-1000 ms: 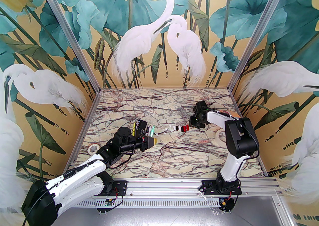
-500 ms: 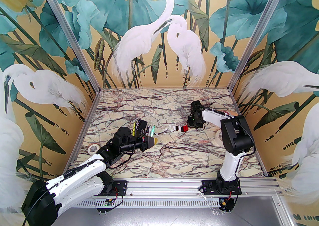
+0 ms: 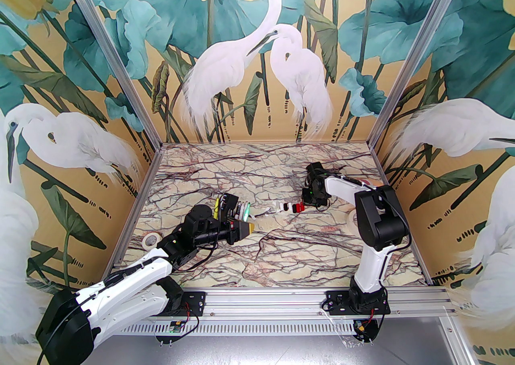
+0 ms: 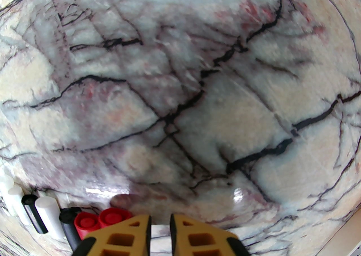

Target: Open the pen caps

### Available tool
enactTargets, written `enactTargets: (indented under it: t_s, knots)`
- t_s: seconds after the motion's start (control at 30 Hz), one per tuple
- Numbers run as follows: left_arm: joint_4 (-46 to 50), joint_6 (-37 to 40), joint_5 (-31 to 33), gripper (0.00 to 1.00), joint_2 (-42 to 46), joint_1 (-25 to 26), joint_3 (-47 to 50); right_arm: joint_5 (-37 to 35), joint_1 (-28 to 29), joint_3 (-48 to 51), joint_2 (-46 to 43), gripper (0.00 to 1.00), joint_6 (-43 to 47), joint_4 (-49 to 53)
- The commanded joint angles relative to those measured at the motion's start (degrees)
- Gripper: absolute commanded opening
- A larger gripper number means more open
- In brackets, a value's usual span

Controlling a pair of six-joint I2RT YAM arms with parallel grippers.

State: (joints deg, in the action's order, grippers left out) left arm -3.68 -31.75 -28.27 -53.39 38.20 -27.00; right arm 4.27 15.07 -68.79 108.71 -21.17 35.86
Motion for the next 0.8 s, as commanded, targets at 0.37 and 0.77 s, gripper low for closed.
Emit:
enactTargets:
  t_s: [0.37, 0.77]
  knots:
    - [-1.0, -1.0, -1.3, 0.11, 0.9, -0.4, 1.0, -1.1, 0.5, -0.6, 1.6, 0.25, -1.2, -0.4]
    - [-1.2, -2.2, -2.2, 0.11, -0.6, -0.5, 0.4, -2.3, 0.6, -2.0, 1.2, 0.31, -0.5, 0.3]
